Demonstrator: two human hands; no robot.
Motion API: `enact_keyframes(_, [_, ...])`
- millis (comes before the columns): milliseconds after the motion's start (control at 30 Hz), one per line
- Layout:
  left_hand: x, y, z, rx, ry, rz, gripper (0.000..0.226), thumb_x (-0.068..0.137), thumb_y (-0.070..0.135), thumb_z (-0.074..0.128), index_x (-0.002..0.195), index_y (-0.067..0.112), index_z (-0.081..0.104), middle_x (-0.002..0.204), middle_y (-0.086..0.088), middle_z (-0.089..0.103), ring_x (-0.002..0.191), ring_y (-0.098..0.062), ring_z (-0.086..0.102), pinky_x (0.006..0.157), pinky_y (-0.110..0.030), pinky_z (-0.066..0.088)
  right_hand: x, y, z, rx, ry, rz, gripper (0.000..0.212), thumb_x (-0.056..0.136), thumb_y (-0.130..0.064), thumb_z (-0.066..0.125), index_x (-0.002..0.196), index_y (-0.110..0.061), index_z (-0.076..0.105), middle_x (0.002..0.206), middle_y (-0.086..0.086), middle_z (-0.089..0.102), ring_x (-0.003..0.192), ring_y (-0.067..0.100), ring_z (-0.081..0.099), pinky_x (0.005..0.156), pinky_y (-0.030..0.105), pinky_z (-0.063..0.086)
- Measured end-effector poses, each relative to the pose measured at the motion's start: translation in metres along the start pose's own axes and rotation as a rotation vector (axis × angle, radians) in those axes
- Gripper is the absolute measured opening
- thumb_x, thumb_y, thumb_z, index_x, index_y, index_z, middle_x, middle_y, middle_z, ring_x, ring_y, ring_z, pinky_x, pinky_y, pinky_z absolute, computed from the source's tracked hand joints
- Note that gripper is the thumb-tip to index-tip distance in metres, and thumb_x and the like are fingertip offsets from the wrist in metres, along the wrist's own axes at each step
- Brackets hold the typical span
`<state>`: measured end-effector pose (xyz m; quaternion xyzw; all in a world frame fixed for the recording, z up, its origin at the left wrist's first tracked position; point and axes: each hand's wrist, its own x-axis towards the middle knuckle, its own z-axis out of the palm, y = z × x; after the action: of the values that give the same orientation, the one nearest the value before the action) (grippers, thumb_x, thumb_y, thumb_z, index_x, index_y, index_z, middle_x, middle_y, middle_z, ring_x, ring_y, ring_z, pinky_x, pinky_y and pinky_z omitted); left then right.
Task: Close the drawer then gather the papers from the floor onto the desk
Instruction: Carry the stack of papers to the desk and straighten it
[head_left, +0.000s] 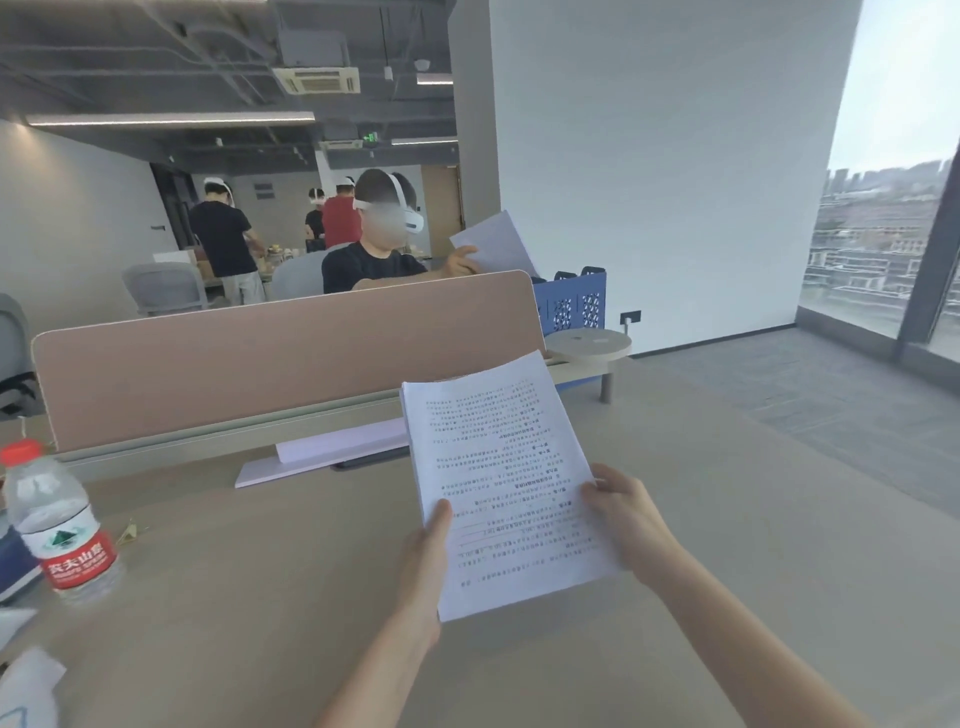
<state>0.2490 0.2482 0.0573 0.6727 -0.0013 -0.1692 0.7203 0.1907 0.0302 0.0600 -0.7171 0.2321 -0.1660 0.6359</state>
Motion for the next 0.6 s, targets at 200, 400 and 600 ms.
enact_keyframes(200, [0.008,-0.005,0.056,0.027,0.007,0.108,0.019,0.103,0.033,0.042,0.111,0.023,0.056,0.098,0.01,0.065,0.099,-0.018,0.061,0.086,-0.033,0.043,0.021,0.015,-0.046,0.105,0.088,0.08,0.038,0.093,0.004,0.048,0.105,-0.02,0.076,0.093,0.005,0.08,0.078,0.026,0.077,0.072,0.037,0.062])
enact_keyframes(400, [0.041,-0.015,0.101,0.212,-0.058,0.191,0.016,0.095,0.021,0.043,0.094,0.007,0.051,0.087,-0.005,0.061,0.075,-0.019,0.054,0.067,-0.032,0.041,0.047,0.029,-0.093,0.09,0.153,0.163,0.032,0.093,0.006,0.05,0.095,-0.015,0.073,0.089,0.008,0.077,0.077,0.029,0.073,0.075,0.037,0.059])
enact_keyframes(600, [0.071,-0.017,0.151,0.37,-0.184,0.246,0.043,0.091,0.008,0.048,0.127,0.028,0.036,0.089,-0.016,0.062,0.07,-0.016,0.057,0.062,-0.024,0.044,0.078,0.044,-0.144,0.007,0.223,0.24,0.025,0.09,0.005,0.053,0.092,-0.009,0.073,0.085,0.014,0.075,0.078,0.032,0.073,0.081,0.044,0.06])
